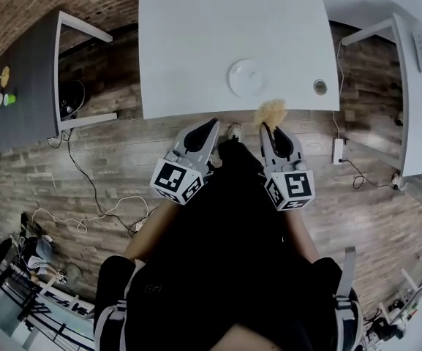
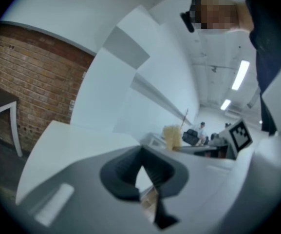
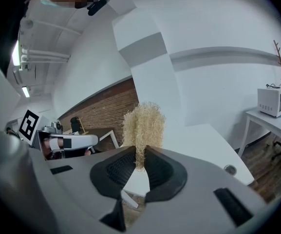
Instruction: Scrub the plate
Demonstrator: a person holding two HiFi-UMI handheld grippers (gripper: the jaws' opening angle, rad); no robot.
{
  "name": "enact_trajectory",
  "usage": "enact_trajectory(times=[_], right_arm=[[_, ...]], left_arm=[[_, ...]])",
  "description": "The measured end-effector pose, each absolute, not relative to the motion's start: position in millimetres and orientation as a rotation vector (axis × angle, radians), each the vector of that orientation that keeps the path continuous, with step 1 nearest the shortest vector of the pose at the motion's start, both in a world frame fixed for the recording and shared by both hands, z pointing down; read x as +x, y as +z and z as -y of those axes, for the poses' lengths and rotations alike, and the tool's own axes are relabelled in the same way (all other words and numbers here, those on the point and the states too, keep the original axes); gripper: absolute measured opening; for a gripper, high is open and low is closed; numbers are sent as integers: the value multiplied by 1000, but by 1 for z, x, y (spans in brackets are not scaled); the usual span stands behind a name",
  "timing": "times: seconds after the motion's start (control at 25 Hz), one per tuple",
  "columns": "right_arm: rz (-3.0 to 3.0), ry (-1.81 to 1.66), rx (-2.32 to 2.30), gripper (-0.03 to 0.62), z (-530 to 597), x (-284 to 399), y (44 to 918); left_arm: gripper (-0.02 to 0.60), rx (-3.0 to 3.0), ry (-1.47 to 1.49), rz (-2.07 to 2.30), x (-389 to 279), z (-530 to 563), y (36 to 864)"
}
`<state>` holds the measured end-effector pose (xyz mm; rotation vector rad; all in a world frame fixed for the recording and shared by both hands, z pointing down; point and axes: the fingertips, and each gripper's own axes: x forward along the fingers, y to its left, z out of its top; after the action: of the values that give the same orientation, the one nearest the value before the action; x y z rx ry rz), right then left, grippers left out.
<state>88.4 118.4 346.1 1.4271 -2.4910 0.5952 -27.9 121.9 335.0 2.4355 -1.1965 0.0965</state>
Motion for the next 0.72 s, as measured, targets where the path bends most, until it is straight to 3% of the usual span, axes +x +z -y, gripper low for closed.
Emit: enact_trajectory(times=[0.72], right_arm=[[2417, 653, 1379, 49, -78, 119, 383]], left_arm=[[9, 2158, 200, 1203, -26, -57, 410]])
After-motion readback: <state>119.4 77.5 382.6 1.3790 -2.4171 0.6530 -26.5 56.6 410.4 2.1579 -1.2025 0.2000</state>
